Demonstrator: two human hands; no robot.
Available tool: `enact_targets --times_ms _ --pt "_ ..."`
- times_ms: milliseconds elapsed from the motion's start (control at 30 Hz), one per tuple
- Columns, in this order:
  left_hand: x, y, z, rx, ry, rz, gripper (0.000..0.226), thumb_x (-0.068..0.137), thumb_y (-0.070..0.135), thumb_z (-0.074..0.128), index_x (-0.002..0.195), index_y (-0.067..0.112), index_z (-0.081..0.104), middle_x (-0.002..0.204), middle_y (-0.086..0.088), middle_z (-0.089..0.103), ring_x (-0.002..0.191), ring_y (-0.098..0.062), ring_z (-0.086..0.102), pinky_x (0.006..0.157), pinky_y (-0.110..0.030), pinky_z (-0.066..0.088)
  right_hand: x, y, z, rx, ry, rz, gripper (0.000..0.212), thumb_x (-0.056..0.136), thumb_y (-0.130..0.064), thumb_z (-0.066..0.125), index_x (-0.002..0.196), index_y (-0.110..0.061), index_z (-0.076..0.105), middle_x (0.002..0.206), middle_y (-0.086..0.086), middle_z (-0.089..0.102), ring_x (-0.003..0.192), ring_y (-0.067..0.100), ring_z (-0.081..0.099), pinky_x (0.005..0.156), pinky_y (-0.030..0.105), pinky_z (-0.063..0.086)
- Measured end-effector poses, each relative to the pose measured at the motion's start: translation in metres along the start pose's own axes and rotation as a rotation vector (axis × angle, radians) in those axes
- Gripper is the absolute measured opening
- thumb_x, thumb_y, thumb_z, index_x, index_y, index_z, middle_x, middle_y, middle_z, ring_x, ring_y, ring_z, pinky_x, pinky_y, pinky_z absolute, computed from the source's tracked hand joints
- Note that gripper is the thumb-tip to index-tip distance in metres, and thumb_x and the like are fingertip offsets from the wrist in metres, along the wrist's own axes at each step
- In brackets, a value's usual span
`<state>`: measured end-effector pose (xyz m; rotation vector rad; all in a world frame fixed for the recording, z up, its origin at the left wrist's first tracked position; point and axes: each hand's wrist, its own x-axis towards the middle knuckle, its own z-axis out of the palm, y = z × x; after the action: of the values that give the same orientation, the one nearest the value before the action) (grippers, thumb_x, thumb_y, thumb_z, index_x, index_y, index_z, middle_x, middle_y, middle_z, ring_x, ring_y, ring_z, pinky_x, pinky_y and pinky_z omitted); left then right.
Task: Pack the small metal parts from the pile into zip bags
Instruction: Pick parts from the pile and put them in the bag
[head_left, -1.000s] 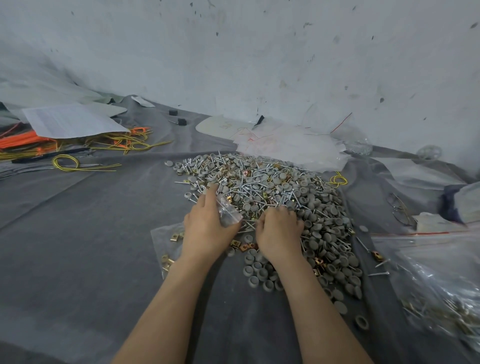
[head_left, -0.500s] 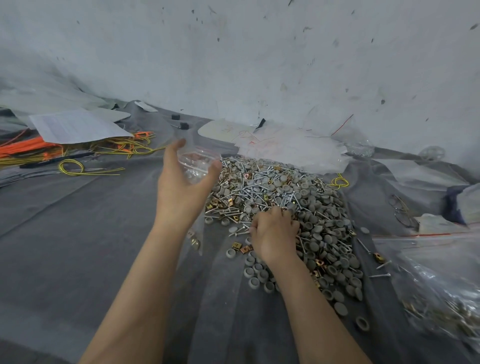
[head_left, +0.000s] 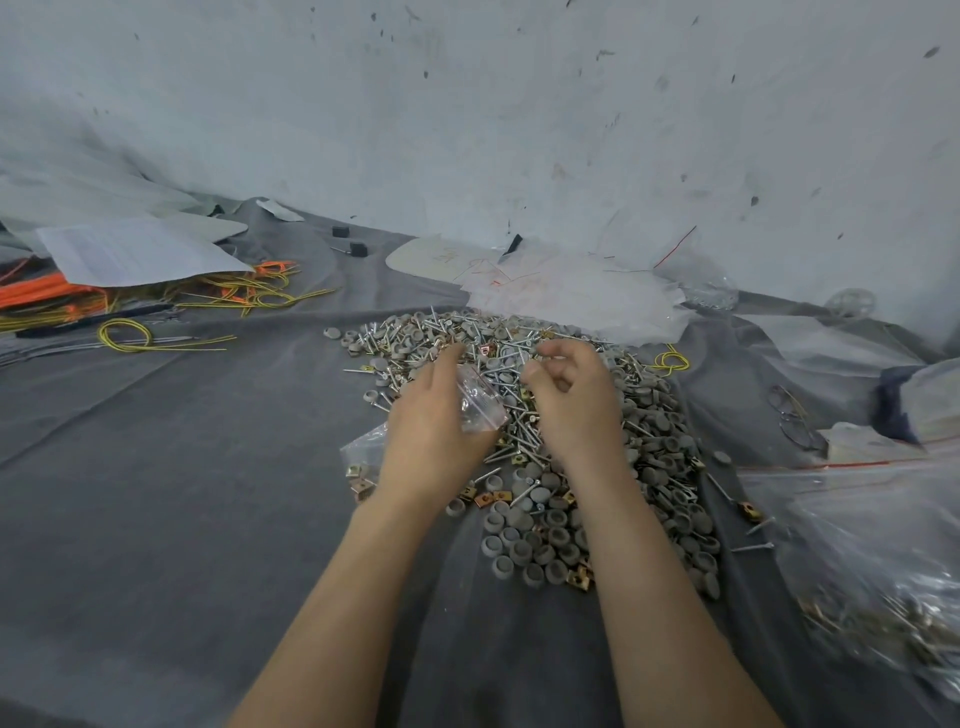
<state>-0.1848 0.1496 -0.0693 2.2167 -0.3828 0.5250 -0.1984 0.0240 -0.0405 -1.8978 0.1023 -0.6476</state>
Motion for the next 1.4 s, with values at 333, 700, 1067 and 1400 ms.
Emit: enact_targets --times_ms 333,700,1067,1400 --pt "0.000 -0.005 -0.009 -0.178 0.119 -0.075 0.075 0.081 0.027 0.074 0.143 0.015 0.034 0.137 -0.004 0.051 0.126 -0.018 0.046 0.101 -0.028 0.036 -0.002 -0.012 0.001 -0.039 -0.149 -0.036 0.008 0.093 -0.017 0.057 0.092 -0.024 0.060 0.088 -0.010 0.068 0.076 -0.007 0.060 0.057 -0.001 0.040" --pt "0.012 -0.009 -0.066 -0.421 0.301 -0.204 0.066 0.080 0.039 0.073 0.135 0.027 0.038 0.130 0.005 0.050 0.120 -0.013 0.046 0.098 -0.029 0.038 -0.023 0.017 0.044 -0.934 -0.456 0.011 0.040 0.087 -0.049 0.059 0.105 -0.014 0.062 0.115 0.008 0.057 0.110 0.029 0.053 0.091 0.040 0.043" --pt "0.011 -0.016 -0.053 -0.055 0.058 -0.177 0.076 0.080 0.026 0.073 0.144 0.017 0.033 0.135 -0.008 0.051 0.120 -0.025 0.050 0.095 -0.032 0.041 -0.016 0.010 0.031 -0.877 -0.609 0.093 0.025 0.090 -0.033 0.062 0.097 -0.010 0.057 0.099 0.011 0.062 0.101 0.031 0.060 0.086 0.038 0.047" --pt "-0.012 -0.024 0.001 -0.022 0.056 -0.169 0.089 0.073 0.020 0.071 0.148 0.020 0.024 0.144 -0.004 0.041 0.131 -0.023 0.036 0.108 -0.040 0.030 -0.014 0.015 0.015 -0.703 -0.492 0.062 0.014 0.092 -0.018 0.059 0.098 -0.010 0.068 0.088 0.003 0.067 0.079 0.019 0.065 0.075 0.034 0.056"
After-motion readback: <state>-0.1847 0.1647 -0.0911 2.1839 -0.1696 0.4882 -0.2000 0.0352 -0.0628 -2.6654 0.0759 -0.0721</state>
